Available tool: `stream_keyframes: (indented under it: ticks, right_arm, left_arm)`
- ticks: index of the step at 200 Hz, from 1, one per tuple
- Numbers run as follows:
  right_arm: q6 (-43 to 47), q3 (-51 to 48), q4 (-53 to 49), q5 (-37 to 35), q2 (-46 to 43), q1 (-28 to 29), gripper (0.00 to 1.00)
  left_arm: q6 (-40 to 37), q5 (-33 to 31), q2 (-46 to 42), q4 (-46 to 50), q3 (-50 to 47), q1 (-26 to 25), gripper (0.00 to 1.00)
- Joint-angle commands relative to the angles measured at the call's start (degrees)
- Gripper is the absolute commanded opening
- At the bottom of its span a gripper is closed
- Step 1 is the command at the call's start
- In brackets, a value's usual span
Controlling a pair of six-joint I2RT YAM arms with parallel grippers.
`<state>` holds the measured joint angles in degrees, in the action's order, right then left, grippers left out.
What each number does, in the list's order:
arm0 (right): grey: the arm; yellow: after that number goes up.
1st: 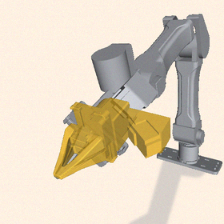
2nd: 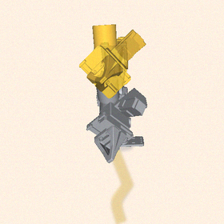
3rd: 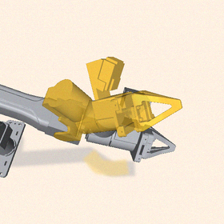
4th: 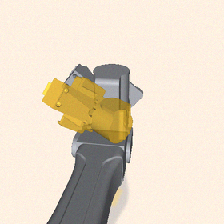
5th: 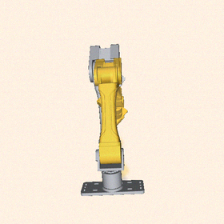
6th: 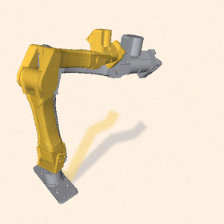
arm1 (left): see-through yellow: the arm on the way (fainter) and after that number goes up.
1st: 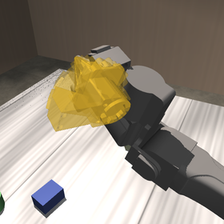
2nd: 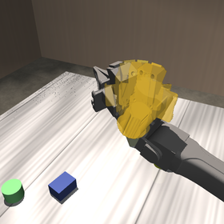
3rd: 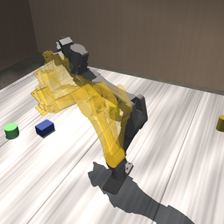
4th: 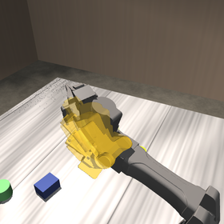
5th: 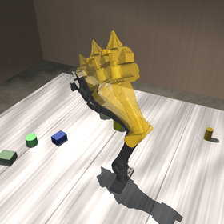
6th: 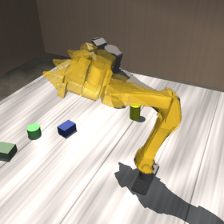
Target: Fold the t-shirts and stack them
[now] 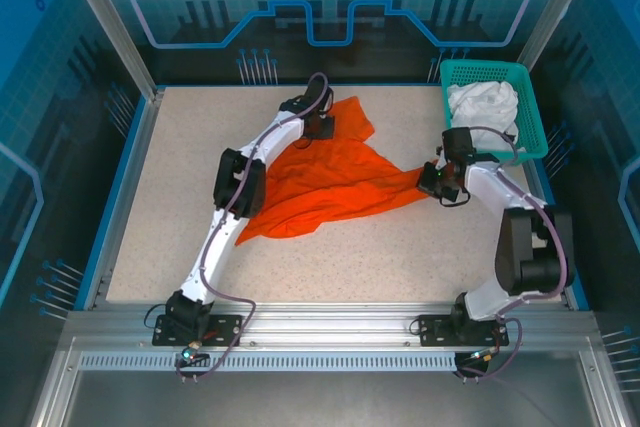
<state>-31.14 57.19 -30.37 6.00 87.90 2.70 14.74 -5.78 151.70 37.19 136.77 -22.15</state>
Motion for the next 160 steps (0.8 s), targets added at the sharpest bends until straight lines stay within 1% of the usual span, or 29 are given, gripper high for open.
stream_keyframes:
  ticks: [1,25,46,49,54,58,63,72,80,91,100,133,149,160]
  right_arm:
    - [-0.1,-0.1,-0.7,-0.4,-4.7,0.8,0.00]
    - [-0.1,-0.1,-2.0,-0.4,-8.9,0.8,0.00]
    - [0.1,0.5,-3.4,-0.5,-12.0,1.0,0.00]
    - [0.2,0.7,-3.8,-0.5,-12.3,1.1,0.00]
    - [0.2,1.1,-4.4,-0.5,-12.7,1.2,0.00]
    - [0.4,1.4,-4.8,-0.6,-12.9,1.3,0.00]
    - [0.5,1.7,-5.2,-0.6,-13.2,1.5,0.00]
    - [0.7,2.2,-5.8,-0.8,-13.8,1.9,0.00]
    - [0.9,2.4,-6.1,-0.8,-14.1,2.1,0.00]
    - [1.1,2.5,-6.4,-0.8,-14.3,2.4,0.00]
    - [1.2,2.6,-6.7,-0.7,-14.3,2.5,0.00]
    - [1.8,2.6,-7.3,0.3,-14.5,2.8,0.00]
    - [2.2,2.2,-7.2,0.5,-15.1,2.8,0.00]
    - [2.5,2.1,-7.2,0.8,-15.5,2.8,0.00]
  left_arm:
    - [2.4,-0.6,-9.5,-7.9,-7.5,1.9,0.00]
    - [3.0,-0.4,-14.7,-11.9,-13.5,3.1,0.00]
    - [2.4,3.3,-15.2,-9.3,-12.3,3.7,0.01]
    - [2.0,3.5,-15.0,-8.3,-11.7,3.7,0.08]
    - [1.3,3.9,-14.6,-6.7,-10.7,3.6,0.25]
    - [0.8,3.7,-14.2,-5.3,-9.9,3.6,0.37]
    - [0.4,3.0,-13.8,-3.5,-9.0,3.5,0.48]
    - [0.2,-0.4,-13.2,-0.5,-8.0,3.6,0.63]
    - [0.1,-3.0,-12.8,1.4,-7.7,3.8,0.70]
    - [0.7,-5.8,-12.1,3.7,-7.3,4.1,0.74]
    - [1.2,-6.6,-10.9,5.8,-6.4,4.6,0.76]
    - [1.2,-7.2,-4.1,14.2,2.6,6.3,0.78]
    - [1.1,-6.7,-1.8,15.3,5.4,7.7,0.78]
    - [0.5,-5.2,-0.9,14.6,6.6,8.6,0.78]
